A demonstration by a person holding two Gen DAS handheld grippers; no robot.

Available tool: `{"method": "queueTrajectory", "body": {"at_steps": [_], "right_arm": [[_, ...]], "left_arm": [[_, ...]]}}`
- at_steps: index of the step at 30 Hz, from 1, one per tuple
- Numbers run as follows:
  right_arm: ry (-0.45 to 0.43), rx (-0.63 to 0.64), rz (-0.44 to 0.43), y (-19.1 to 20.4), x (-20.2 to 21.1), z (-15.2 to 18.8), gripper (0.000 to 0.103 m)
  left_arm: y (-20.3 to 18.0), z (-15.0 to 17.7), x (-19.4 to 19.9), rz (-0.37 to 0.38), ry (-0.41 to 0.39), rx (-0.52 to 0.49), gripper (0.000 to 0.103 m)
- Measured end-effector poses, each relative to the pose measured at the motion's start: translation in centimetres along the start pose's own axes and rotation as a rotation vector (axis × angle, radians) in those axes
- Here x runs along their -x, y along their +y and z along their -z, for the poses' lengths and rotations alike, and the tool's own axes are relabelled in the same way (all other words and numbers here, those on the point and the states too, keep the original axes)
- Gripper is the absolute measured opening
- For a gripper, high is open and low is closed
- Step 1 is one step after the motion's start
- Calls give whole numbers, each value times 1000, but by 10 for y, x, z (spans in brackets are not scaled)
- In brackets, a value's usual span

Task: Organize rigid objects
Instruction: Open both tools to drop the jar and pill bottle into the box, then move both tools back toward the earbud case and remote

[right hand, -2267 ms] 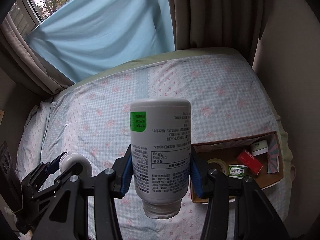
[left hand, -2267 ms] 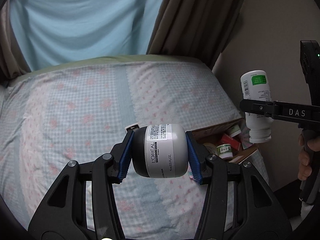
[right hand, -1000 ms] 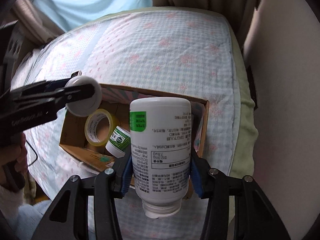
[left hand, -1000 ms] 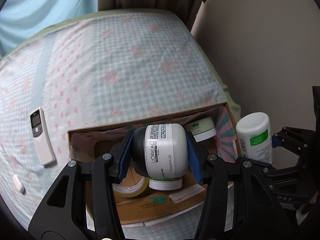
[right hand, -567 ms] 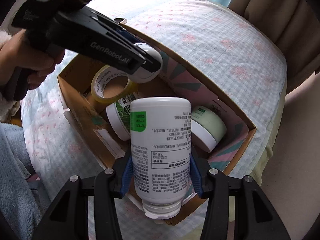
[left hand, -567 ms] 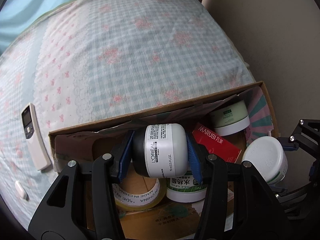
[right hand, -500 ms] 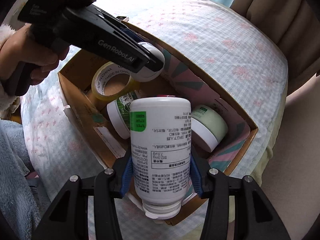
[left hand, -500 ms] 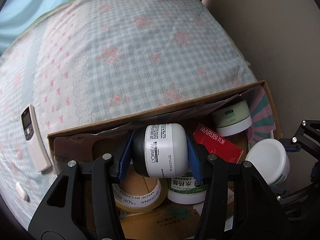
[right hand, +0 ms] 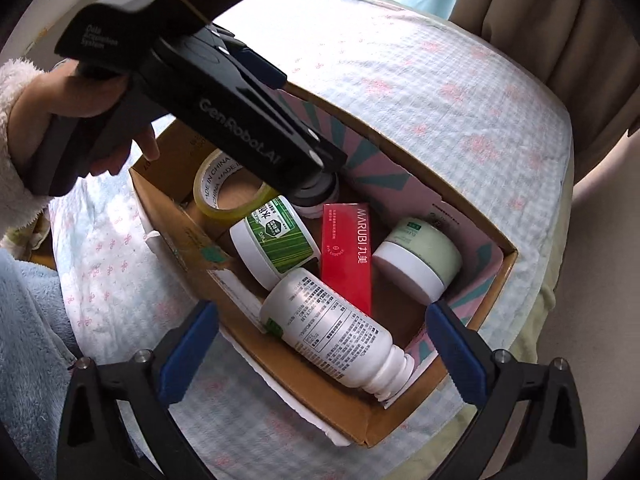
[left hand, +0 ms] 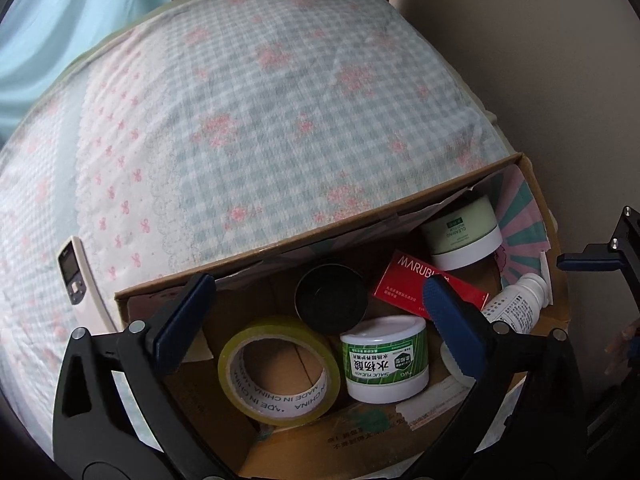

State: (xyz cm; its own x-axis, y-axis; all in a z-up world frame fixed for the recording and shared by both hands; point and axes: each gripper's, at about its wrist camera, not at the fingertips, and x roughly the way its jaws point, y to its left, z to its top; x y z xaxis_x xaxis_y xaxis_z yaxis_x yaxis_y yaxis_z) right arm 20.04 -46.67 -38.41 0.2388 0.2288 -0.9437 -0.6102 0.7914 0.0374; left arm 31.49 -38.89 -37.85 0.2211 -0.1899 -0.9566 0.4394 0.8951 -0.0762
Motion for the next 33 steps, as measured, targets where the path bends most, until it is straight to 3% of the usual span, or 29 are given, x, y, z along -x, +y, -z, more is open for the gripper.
{"method": "queueTrajectory", "body": {"at_steps": [11, 18, 25, 33], "right_arm": [[8, -31, 24, 2, 6, 3, 103], [-16, -37, 77, 11, 32, 2, 103], [-72, -42, 134, 28, 78, -5, 103], [-133, -64, 175, 51, 137, -40, 103]], "left_arm": [[5, 10, 27, -25, -26, -5, 103], [3, 20, 58, -9, -49, -7, 103], [0, 36, 126, -25, -141, -17, 103], [27, 78, 233, -54, -301, 23, 103]]}}
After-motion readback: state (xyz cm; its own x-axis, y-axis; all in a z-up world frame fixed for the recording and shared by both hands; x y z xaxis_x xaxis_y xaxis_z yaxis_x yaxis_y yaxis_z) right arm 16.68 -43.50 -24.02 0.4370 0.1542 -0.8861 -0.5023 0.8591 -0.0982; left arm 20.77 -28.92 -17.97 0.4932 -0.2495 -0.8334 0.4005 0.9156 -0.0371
